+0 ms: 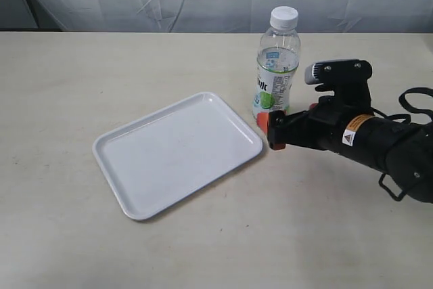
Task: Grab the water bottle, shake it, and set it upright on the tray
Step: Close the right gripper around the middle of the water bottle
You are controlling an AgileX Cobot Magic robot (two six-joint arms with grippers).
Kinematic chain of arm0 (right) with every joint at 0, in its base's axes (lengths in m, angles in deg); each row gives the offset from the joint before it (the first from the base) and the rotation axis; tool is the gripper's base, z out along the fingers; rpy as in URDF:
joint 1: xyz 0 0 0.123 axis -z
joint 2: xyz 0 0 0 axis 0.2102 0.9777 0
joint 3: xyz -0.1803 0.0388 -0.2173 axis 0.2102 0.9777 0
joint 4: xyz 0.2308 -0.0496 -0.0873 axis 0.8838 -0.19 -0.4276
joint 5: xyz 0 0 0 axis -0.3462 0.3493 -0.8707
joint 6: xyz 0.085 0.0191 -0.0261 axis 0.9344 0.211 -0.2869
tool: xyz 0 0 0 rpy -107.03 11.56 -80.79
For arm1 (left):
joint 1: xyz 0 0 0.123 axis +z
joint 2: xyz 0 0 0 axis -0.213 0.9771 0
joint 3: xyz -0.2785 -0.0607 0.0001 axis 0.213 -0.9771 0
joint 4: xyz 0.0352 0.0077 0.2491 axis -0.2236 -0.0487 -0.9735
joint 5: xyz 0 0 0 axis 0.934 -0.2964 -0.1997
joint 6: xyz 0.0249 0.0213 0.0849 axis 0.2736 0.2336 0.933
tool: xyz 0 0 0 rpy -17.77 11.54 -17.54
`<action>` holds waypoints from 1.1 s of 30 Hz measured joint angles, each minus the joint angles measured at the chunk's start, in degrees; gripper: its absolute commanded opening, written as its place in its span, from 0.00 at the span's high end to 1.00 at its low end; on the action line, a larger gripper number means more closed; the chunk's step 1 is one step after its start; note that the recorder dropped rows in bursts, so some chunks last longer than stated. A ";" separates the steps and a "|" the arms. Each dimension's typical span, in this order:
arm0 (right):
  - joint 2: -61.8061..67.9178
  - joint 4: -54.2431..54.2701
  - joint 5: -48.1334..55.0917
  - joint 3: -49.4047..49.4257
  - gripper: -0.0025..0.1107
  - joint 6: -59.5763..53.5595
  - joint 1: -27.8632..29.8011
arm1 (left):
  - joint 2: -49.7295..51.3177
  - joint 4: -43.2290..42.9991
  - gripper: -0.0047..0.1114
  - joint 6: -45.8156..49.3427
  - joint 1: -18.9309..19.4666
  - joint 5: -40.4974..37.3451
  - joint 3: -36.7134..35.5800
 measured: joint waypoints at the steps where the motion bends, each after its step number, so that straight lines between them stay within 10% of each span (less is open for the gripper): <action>1: 0.74 0.87 -1.66 0.00 0.06 -0.38 0.00 | 0.00 0.00 0.96 0.00 0.00 0.00 0.00; 22: 13.35 2.90 -5.81 -14.43 0.07 -2.93 0.00 | 0.00 0.00 0.96 0.00 0.00 0.00 0.00; 25: 14.78 3.08 -5.81 -15.20 0.24 -2.97 0.00 | 0.00 0.00 0.96 0.00 0.00 0.00 0.00; 30: 15.63 4.96 -5.96 -15.48 0.97 -3.33 0.00 | 0.00 0.00 0.96 0.00 0.00 0.00 0.00; 33: 15.63 4.85 -4.80 -15.83 0.96 -3.59 0.00 | 0.00 0.00 0.96 0.00 0.00 0.00 0.00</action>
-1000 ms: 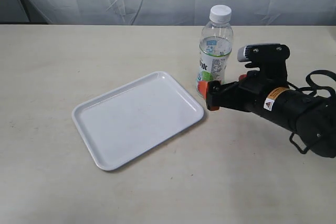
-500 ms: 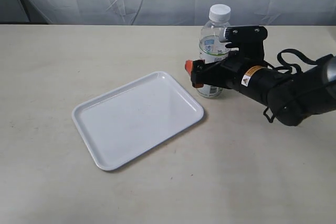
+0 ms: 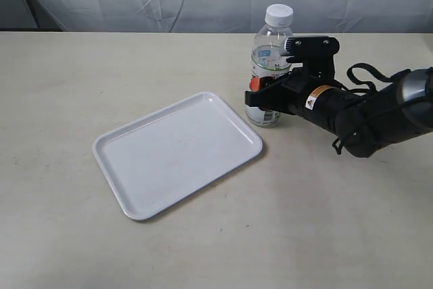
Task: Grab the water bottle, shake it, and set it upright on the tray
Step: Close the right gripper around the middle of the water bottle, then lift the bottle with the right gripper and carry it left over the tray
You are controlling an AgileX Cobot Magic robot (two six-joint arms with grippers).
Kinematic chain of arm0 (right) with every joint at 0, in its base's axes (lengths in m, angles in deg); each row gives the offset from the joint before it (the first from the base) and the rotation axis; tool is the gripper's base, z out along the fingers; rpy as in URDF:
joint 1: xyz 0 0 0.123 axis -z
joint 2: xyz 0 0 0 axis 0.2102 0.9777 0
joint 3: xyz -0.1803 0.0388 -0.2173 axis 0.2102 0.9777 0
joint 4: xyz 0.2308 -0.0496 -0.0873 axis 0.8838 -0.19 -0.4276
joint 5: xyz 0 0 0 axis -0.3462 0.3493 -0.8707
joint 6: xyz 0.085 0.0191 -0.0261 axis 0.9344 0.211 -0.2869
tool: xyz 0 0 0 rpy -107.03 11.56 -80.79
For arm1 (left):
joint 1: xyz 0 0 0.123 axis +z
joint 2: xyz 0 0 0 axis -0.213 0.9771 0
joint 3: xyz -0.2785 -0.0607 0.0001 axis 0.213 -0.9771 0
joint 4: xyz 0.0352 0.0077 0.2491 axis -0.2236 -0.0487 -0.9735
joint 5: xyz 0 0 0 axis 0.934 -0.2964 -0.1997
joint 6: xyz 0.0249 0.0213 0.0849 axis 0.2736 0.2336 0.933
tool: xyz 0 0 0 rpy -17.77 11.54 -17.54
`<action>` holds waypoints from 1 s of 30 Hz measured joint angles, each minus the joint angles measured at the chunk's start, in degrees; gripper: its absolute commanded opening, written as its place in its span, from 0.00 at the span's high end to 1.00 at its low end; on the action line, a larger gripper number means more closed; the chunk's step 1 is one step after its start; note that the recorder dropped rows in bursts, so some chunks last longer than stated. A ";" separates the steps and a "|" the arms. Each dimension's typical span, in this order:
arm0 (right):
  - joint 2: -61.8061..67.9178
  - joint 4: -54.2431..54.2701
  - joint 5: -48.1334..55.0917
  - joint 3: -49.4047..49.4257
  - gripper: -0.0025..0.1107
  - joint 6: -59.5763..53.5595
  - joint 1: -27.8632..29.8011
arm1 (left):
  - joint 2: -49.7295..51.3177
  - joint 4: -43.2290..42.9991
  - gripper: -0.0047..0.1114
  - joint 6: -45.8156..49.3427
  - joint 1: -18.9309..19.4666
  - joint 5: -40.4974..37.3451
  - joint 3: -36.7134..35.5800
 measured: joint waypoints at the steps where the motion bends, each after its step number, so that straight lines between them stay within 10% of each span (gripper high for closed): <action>1: 0.00 0.00 0.28 -0.11 0.98 0.00 0.00 | 0.00 0.00 0.96 0.00 0.00 0.00 0.00; 19: -20.13 -2.04 15.76 7.55 0.99 2.35 -0.63 | 0.00 0.00 0.96 0.00 0.00 0.00 0.00; 30: -31.28 -27.54 14.14 10.83 0.99 19.66 -6.35 | 0.00 0.00 0.96 0.00 0.00 0.00 0.00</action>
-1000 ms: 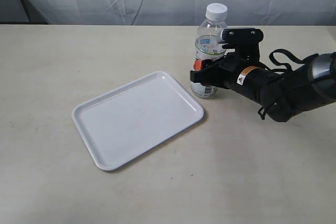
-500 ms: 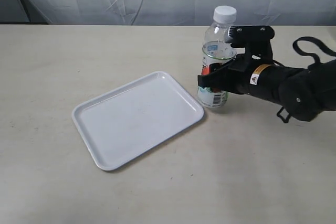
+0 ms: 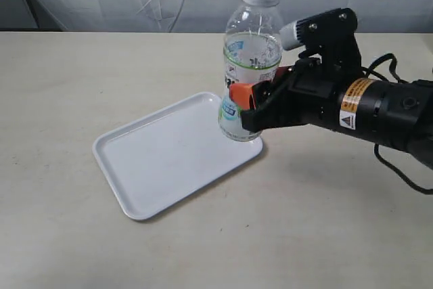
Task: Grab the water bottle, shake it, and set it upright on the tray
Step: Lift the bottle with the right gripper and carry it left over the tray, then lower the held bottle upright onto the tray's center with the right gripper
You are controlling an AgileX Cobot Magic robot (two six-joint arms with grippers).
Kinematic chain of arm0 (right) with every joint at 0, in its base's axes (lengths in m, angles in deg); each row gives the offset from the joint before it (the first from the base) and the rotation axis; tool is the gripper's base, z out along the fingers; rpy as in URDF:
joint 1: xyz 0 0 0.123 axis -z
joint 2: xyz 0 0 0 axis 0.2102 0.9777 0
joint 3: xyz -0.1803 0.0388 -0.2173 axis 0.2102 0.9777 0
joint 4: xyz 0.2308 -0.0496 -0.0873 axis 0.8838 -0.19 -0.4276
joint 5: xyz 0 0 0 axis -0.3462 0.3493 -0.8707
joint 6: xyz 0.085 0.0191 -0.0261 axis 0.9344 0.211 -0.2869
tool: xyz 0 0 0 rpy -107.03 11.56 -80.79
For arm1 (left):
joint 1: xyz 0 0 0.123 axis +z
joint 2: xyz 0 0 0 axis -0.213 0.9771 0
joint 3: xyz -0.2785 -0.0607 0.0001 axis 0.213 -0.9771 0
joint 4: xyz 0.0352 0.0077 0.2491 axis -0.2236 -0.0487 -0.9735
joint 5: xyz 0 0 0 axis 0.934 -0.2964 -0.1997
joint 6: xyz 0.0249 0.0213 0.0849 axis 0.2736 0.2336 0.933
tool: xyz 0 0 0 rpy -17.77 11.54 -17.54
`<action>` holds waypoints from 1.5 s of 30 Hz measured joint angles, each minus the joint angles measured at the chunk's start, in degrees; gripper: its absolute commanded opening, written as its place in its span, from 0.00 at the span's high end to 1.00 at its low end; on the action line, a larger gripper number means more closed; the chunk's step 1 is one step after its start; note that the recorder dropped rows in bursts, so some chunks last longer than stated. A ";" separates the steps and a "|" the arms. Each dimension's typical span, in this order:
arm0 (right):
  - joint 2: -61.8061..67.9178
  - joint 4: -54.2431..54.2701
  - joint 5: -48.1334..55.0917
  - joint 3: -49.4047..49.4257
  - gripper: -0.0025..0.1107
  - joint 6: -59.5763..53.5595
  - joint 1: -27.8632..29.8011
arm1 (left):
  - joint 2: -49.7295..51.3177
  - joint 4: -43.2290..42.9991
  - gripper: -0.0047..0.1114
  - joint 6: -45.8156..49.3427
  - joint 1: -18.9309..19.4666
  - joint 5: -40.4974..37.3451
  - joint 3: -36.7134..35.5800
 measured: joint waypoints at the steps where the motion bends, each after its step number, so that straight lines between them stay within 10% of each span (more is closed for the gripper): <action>1: -0.05 3.99 0.94 -0.11 0.99 -0.86 -0.01 | 0.00 0.00 0.96 0.00 0.00 0.00 0.00; 5: -0.05 22.93 4.22 -0.11 0.99 -8.91 0.13 | 0.00 0.00 0.96 0.00 0.00 0.00 0.00; 11: -0.05 15.44 3.74 -0.11 0.99 -11.09 -4.80 | 0.00 0.00 0.96 0.00 0.00 0.00 0.00; 16: -0.05 32.20 3.77 -0.11 0.99 -17.80 -4.68 | 0.00 0.00 0.96 0.00 0.00 0.00 0.00; 20: -0.13 19.39 3.17 -0.11 0.99 -18.37 -8.98 | 0.00 0.00 0.96 0.00 0.00 0.00 0.00; 23: -0.13 41.66 2.68 -0.18 0.99 -27.21 -7.32 | 0.00 0.00 0.96 0.00 0.00 0.00 0.00; 45: -0.05 37.73 21.61 -5.45 0.99 -27.89 -12.17 | 0.00 0.00 0.96 0.00 0.00 0.00 0.00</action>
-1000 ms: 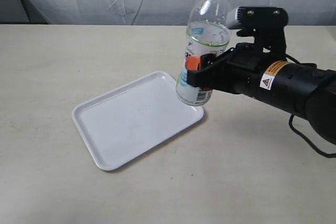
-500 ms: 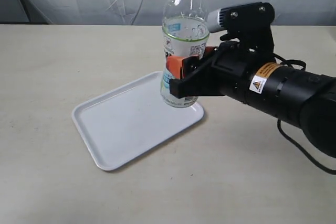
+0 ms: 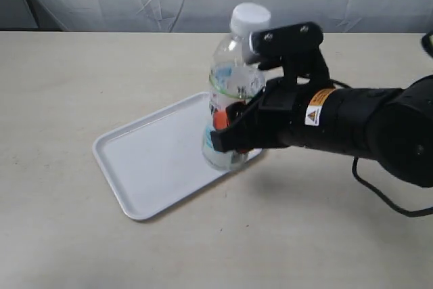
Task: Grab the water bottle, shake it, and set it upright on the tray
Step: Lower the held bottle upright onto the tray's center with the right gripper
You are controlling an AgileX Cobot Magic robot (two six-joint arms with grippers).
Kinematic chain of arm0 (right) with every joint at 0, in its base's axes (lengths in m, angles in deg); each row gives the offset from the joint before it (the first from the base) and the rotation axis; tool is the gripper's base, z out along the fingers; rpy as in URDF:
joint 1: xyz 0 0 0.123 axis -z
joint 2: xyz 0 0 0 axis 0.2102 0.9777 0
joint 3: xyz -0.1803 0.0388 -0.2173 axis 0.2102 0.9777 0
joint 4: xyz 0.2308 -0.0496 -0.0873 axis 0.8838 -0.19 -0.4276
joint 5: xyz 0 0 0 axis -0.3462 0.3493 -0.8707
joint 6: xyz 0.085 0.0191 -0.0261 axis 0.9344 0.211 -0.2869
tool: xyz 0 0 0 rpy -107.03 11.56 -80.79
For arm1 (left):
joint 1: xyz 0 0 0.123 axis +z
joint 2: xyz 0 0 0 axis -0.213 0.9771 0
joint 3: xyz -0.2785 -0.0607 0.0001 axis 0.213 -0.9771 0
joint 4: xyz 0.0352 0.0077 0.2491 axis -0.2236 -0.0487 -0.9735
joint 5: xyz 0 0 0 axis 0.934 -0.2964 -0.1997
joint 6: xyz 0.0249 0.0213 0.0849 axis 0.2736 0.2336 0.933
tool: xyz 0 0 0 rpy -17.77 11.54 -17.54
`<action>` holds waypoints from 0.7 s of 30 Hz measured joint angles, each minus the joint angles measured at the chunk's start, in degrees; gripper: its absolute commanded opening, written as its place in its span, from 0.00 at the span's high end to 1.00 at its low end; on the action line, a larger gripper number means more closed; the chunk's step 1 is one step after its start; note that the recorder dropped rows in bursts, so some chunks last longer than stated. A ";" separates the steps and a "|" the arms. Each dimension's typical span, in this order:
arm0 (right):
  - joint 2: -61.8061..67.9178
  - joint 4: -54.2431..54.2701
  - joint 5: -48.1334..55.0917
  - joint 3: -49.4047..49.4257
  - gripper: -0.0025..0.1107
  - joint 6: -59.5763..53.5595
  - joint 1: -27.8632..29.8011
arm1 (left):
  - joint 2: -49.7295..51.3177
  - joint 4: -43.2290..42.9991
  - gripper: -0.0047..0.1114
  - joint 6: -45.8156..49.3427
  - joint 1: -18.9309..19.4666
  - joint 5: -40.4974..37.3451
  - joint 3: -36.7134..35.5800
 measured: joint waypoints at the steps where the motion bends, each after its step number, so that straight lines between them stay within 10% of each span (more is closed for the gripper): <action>1: 0.23 0.00 0.82 0.12 0.99 0.00 -0.11 | 0.00 0.00 0.96 0.00 0.00 0.00 0.00; 21: -0.85 4.58 -4.25 -2.60 0.99 -3.09 2.59 | 0.00 0.00 0.96 0.00 0.00 0.00 0.00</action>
